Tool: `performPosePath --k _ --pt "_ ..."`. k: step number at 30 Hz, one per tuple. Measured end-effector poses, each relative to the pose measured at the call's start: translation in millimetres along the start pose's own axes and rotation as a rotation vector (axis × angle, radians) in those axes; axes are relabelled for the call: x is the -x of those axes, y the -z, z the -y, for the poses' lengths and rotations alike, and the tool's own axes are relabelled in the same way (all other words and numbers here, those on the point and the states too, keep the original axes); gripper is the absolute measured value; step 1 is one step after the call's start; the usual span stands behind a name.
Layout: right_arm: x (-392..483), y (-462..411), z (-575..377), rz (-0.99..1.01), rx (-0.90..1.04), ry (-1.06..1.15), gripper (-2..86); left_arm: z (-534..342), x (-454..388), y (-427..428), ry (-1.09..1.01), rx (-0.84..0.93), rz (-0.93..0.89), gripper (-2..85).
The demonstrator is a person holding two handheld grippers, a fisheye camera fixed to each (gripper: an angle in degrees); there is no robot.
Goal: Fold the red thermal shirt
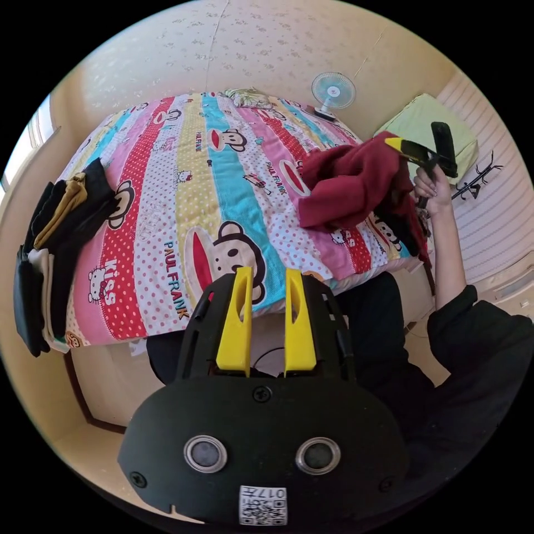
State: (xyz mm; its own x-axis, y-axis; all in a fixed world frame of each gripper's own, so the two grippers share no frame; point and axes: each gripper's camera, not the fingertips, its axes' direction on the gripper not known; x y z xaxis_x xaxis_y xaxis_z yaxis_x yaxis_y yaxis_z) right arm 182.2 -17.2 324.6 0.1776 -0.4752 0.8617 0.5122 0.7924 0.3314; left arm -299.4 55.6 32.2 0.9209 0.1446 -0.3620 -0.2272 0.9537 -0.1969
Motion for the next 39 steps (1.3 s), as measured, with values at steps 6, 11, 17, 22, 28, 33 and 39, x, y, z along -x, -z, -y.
performPosePath --k 6,11,17,22,28,33,39 --pt "2.2 -179.5 51.4 0.117 0.328 -0.031 4.4 -12.9 26.8 17.0 0.043 -0.050 -0.017 12.8" --pt "-23.7 -258.9 -4.7 0.438 0.403 -0.235 3.2 -27.3 42.8 15.4 0.049 -0.022 0.020 13.3" --pt "-9.3 -151.3 -39.4 0.316 0.065 -0.363 2.8 -15.9 49.4 -18.8 0.014 0.055 -0.001 14.6" --pt "26.0 -65.3 -16.2 -0.432 0.006 -0.441 15.0 26.3 43.9 -68.1 0.001 0.038 0.023 15.6" --pt "-15.9 -155.8 -13.7 -0.453 0.489 -0.556 22.3 42.0 42.2 -178.5 0.015 0.214 0.177 15.6" --pt "16.6 -125.2 -13.7 -0.546 0.337 -0.501 11.9 28.2 27.7 -149.9 -0.077 0.169 0.238 7.0" --pt "63.1 4.3 7.3 -0.597 0.137 -0.439 4.4 43.1 81.2 -47.2 0.023 -0.087 -0.079 1.4"
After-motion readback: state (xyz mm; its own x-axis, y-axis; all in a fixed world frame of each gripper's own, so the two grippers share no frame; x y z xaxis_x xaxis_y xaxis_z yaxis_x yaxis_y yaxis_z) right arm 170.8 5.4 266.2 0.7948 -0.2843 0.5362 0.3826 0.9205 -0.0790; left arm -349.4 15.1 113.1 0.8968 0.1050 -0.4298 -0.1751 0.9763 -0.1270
